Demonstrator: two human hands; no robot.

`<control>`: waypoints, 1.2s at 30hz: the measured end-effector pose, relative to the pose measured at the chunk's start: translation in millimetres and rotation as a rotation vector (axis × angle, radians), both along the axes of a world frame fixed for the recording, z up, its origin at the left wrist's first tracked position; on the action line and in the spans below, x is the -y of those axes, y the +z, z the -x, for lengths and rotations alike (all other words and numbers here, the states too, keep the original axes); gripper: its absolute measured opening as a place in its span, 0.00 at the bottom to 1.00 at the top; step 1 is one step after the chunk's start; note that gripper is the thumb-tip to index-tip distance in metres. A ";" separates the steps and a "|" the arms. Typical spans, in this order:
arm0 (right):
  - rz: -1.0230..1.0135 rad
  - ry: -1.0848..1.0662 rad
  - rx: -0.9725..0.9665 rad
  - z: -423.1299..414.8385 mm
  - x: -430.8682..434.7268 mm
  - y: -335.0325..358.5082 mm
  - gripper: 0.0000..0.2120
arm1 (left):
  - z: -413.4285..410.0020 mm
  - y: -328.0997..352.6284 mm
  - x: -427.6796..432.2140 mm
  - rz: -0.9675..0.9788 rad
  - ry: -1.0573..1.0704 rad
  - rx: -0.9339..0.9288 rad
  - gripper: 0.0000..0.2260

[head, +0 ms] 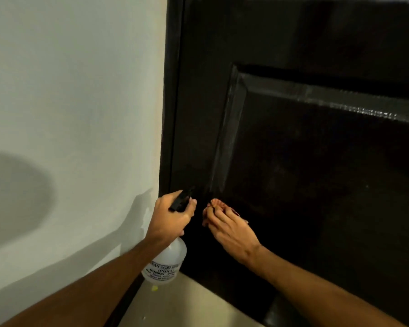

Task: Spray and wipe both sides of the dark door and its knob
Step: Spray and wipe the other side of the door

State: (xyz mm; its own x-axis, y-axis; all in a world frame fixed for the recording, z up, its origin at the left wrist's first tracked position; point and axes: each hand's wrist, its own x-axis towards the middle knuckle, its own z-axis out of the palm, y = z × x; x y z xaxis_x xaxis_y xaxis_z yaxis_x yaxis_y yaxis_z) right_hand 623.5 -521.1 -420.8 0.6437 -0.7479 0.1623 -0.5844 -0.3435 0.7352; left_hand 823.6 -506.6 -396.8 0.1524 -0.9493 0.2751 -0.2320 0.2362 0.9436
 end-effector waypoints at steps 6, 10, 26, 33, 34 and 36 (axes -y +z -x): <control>0.259 0.040 0.173 -4.6 24.6 144.3 0.25 | 10.5 45.5 2.9 0.016 -0.053 -0.022 0.08; 0.157 0.016 0.013 -0.9 15.1 148.7 0.29 | 20.2 59.9 5.0 -0.009 -0.042 0.015 0.10; 0.286 0.030 0.076 -6.1 14.6 258.7 0.27 | 19.4 135.6 2.9 0.127 -0.048 -0.082 0.09; 0.297 -0.021 0.091 -12.3 15.9 270.2 0.28 | 20.8 153.2 8.7 0.173 -0.057 -0.104 0.08; 0.288 0.006 0.064 -11.1 17.0 277.1 0.28 | 21.3 154.8 8.7 0.171 -0.058 -0.105 0.08; 0.341 0.056 0.089 -14.1 22.5 301.7 0.27 | 22.1 157.2 9.4 0.170 -0.047 -0.104 0.08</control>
